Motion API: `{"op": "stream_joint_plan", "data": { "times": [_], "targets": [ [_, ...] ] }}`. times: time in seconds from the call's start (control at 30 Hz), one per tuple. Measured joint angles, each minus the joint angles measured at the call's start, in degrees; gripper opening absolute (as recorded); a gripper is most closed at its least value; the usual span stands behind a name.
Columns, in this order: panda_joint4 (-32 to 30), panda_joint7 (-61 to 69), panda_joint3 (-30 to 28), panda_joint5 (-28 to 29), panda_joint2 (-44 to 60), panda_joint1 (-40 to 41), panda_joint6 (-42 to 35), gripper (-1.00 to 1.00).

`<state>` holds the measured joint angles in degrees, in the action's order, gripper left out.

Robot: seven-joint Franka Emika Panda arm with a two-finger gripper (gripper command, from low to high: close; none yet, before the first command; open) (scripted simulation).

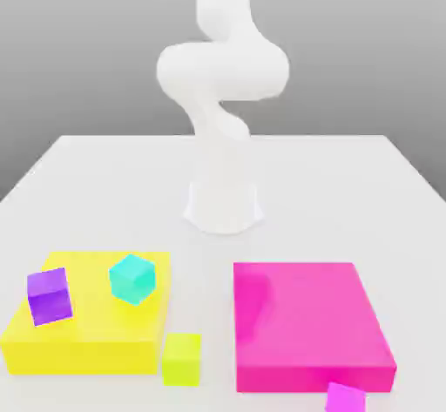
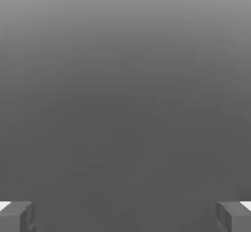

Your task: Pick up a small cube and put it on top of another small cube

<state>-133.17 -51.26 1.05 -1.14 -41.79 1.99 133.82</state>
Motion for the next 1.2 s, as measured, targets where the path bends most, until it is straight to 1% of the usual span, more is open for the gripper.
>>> {"op": "stream_joint_plan", "data": {
  "times": [0.2,0.43,0.73,0.87,1.0,1.2],
  "targets": [
    [-3.4,-13.8,3.0,-2.1,9.9,4.6,5.0,0.0],
    [-7.2,-30.6,6.3,-2.8,21.1,9.3,10.6,0.0],
    [-12.2,-54.7,9.3,-0.4,35.6,13.9,18.0,0.0],
    [-14.4,-66.2,9.1,1.8,42.2,15.1,21.2,0.0],
    [-16.6,-77.6,7.2,3.9,48.7,14.3,24.5,0.0],
    [-15.4,-83.4,3.3,7.4,60.6,11.4,33.4,0.0]
  ]
}}
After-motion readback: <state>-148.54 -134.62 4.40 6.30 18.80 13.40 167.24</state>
